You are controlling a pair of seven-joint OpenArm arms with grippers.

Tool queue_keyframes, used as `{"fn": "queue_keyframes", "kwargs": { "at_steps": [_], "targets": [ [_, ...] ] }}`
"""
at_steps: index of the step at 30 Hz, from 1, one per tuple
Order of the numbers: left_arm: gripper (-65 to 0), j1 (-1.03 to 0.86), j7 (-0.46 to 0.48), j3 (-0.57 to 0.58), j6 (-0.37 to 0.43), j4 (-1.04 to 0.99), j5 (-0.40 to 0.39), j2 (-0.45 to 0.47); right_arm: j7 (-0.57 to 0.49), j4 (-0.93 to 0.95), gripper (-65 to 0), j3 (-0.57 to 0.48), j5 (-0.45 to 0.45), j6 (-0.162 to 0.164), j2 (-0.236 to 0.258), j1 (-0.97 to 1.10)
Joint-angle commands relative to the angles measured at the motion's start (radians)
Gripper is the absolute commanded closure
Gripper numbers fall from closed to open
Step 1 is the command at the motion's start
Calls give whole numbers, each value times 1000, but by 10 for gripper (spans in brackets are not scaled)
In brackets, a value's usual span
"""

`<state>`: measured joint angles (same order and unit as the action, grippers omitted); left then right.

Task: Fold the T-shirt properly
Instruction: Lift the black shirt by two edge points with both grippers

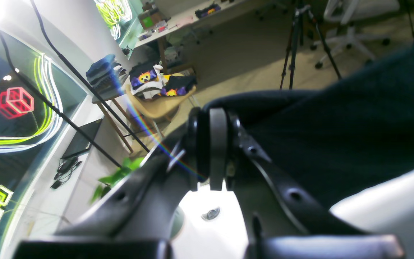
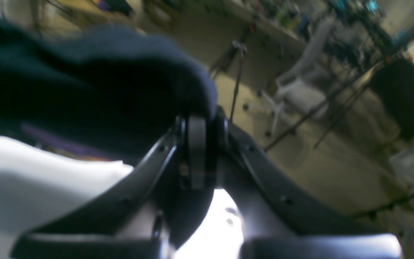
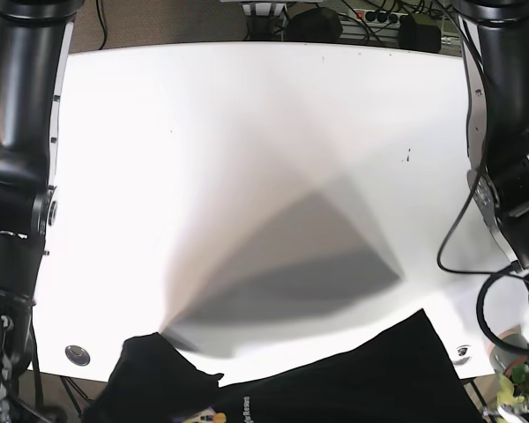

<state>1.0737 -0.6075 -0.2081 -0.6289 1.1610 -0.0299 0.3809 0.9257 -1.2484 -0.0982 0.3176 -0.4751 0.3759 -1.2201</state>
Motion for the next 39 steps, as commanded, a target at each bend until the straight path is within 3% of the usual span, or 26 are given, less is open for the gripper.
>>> {"fn": "queue_keyframes", "kwargs": {
  "at_steps": [1,11,15,18,21,27,32,39],
  "targets": [
    [0,-23,27,-3,4,76,-14,3,-21,-78,-19,5,8,-1,8,26],
    [0,-244,-19,-6,-1,245,-14,5,-9,-259,-19,137,10,-3,21,343],
    [0,-307,-36,-7,-52,271,-14,5,-9,-288,-19,205,10,-3,15,457],
    [0,-395,-36,-30,-69,313,-14,5,-7,-360,-19,248,10,-27,11,560],
    [0,-485,-38,-78,-69,356,-9,5,-7,-405,-19,306,10,-32,10,665],
    [0,-682,-61,-106,-69,434,-14,5,-6,-471,-19,437,93,-32,-25,888],
    [0,-830,-71,-159,-69,489,-14,-1,-6,-505,-19,478,136,-32,-41,1023],
    [0,-1013,-68,-210,-69,543,-15,-7,-6,-574,-19,565,156,-30,-122,1203]
  ]
}}
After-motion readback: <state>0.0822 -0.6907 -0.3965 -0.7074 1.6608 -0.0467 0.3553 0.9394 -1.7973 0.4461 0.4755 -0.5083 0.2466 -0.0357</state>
